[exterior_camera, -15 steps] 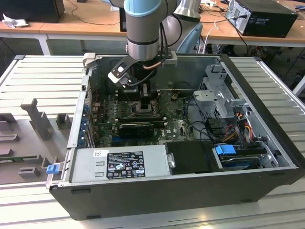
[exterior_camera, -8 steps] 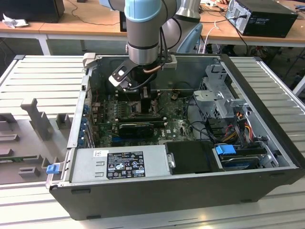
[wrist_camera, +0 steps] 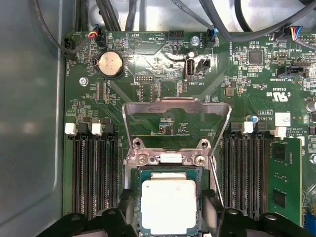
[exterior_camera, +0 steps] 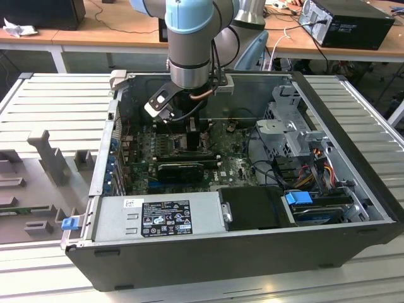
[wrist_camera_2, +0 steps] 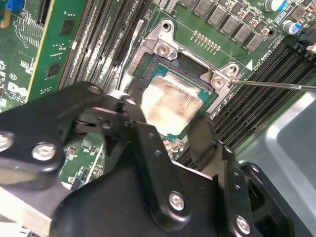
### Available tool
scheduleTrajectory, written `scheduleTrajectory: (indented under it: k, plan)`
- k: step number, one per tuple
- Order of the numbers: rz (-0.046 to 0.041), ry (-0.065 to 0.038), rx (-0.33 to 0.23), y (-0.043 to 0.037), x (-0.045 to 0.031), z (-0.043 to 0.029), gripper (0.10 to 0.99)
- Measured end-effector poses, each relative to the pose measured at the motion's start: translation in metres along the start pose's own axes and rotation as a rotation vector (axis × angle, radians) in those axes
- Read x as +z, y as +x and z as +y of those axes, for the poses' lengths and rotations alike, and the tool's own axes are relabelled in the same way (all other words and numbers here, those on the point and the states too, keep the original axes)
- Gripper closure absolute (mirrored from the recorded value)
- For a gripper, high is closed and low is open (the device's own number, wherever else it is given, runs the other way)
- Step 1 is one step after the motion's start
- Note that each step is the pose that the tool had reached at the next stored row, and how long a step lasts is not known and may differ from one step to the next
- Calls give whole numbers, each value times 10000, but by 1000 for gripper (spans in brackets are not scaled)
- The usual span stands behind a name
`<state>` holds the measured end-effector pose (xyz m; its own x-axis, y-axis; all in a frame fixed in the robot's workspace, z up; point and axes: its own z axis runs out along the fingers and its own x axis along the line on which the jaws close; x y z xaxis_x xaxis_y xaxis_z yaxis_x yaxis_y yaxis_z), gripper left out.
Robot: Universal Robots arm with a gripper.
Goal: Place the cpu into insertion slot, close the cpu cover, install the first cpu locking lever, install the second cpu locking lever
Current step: 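Place the cpu into insertion slot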
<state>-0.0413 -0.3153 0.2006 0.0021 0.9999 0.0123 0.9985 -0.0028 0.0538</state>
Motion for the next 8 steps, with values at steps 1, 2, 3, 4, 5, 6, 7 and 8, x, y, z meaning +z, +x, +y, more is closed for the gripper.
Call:
scheduleTrajectory:
  k: [1, 2, 3, 4, 5, 6, 7, 8]
  plan:
    - [-2, 1, -1, 0, 0, 0, 502]
    - [2, -1, -1, 0, 1, 1, 557]
    - [2, -1, 2, 1, 1, 1, 557]
    - [3, -2, 7, 1, 1, 1, 557]
    - [6, -4, 7, 1, -1, 1, 557]
    - [7, -4, 6, 2, -3, 0, 557]
    - [3, -4, 7, 1, -5, -1, 557]
    - [-3, -1, 7, 1, -8, -1, 557]
